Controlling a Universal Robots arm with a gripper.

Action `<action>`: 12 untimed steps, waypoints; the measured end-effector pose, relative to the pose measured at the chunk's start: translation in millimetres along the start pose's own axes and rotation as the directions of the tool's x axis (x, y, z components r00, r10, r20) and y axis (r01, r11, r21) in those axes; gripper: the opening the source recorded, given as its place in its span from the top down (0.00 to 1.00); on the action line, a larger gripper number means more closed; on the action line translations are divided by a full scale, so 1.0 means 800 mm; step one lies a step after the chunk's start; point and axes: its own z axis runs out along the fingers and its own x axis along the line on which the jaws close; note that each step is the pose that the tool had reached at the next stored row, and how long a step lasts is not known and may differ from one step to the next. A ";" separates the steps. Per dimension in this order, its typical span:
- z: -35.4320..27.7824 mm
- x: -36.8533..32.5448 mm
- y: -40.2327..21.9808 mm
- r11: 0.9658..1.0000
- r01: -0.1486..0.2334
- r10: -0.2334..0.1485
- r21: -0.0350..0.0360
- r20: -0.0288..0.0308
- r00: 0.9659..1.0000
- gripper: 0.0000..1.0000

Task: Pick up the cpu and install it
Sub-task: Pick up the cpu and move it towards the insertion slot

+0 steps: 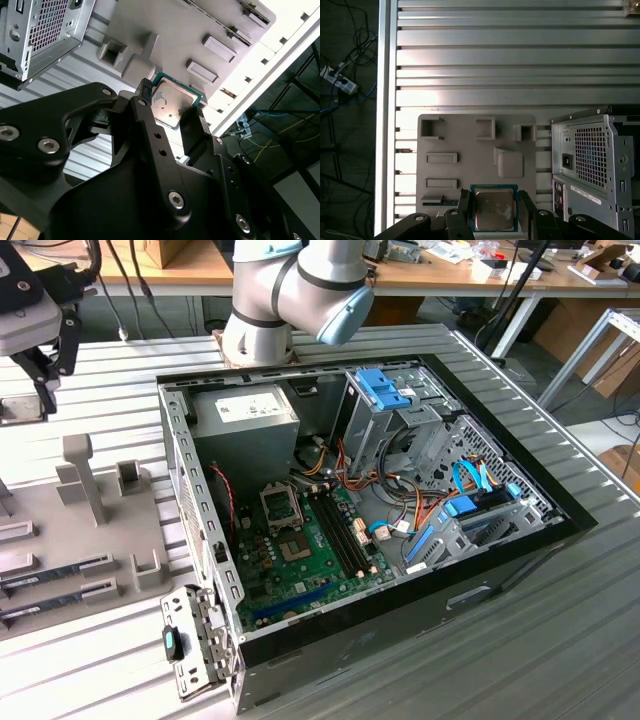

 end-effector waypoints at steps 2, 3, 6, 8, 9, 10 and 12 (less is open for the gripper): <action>0.0000 -0.0029 0.0001 1.000 0.000 0.000 0.000 0.000 1.000 0.53; 0.0001 -0.0045 0.0001 1.000 0.000 0.000 0.000 0.000 1.000 0.53; 0.0002 -0.0080 0.0002 1.000 0.000 0.000 0.000 0.000 1.000 0.53; 0.0002 -0.0101 0.0002 1.000 0.000 0.000 0.000 0.000 1.000 0.53; 0.0003 -0.0117 0.0002 1.000 0.000 0.000 0.000 0.000 1.000 0.53; 0.0003 -0.0135 0.0002 1.000 0.000 0.000 0.000 0.000 1.000 0.53; 0.0004 -0.0165 0.0003 1.000 0.000 0.000 0.000 0.000 1.000 0.53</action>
